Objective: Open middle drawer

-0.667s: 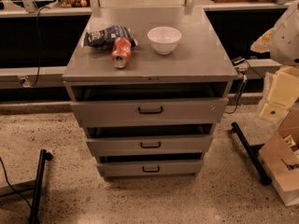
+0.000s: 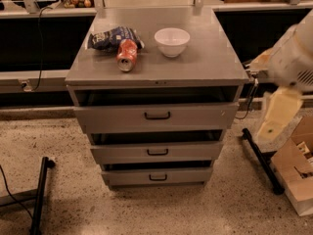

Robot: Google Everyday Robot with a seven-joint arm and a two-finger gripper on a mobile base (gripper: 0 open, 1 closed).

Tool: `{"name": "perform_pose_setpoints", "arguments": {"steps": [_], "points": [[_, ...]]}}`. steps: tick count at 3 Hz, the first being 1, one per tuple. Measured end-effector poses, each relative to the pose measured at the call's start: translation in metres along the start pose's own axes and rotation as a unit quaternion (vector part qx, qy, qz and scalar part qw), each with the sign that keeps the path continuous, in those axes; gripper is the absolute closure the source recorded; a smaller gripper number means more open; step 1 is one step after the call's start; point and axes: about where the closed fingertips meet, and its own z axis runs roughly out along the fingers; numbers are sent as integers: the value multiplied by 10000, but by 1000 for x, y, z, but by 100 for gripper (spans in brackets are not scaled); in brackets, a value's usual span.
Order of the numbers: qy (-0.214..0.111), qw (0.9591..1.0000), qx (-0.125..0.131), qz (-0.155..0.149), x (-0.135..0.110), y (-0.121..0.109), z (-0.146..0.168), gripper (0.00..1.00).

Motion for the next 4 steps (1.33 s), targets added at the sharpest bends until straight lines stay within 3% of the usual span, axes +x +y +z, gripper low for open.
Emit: {"name": "perform_pose_setpoints", "arguments": {"steps": [1,2,3,4], "points": [[-622,9976,207,-199,1,-1,24,0],[-738,9961,359,-313,-4,-6,20,0],[-1033,9942,146,-259,-24,-20,66,0],[-1562,9877,-48,-109,-42,-20,137,0]]}}
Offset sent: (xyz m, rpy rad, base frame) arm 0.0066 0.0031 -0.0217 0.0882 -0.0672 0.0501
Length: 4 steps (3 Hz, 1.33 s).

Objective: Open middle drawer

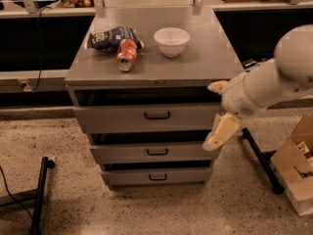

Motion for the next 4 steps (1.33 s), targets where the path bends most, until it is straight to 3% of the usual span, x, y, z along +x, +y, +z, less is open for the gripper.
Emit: {"name": "perform_pose_setpoints", "arguments": {"steps": [1,2,3,4], "points": [[-140,9995,291,35,-3,-16,12,0],[-141,9995,294,35,-3,-16,12,0],[-391,9980,464,153,4,-15,31,0],[-472,9954,818,174,1,-31,29,0]]}}
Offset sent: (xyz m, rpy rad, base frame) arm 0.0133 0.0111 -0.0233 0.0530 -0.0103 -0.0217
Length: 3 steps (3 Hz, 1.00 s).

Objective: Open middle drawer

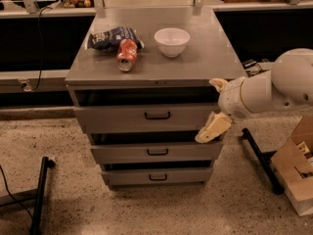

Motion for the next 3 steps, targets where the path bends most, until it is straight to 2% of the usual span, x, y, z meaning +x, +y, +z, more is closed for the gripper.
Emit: {"name": "perform_pose_setpoints", "arguments": {"steps": [1,2,3], "points": [[0,10000,4,-3,0,0,0,0],[-31,9996,150,-237,8,10,20,0],[-84,9986,425,-308,4,2,25,0]]}}
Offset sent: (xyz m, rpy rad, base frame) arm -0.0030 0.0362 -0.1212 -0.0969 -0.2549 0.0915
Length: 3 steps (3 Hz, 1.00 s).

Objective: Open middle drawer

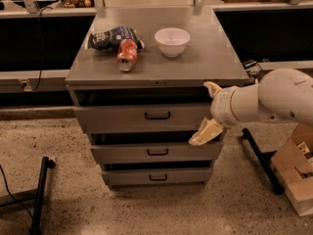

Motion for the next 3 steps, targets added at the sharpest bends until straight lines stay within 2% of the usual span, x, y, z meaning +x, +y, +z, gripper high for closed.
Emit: {"name": "perform_pose_setpoints", "arguments": {"steps": [1,2,3], "points": [[38,9999,-104,-129,-2,8,13,0],[50,9993,-240,-276,28,37,54,0],[-254,9979,-342,-488,59,60,94,0]]}}
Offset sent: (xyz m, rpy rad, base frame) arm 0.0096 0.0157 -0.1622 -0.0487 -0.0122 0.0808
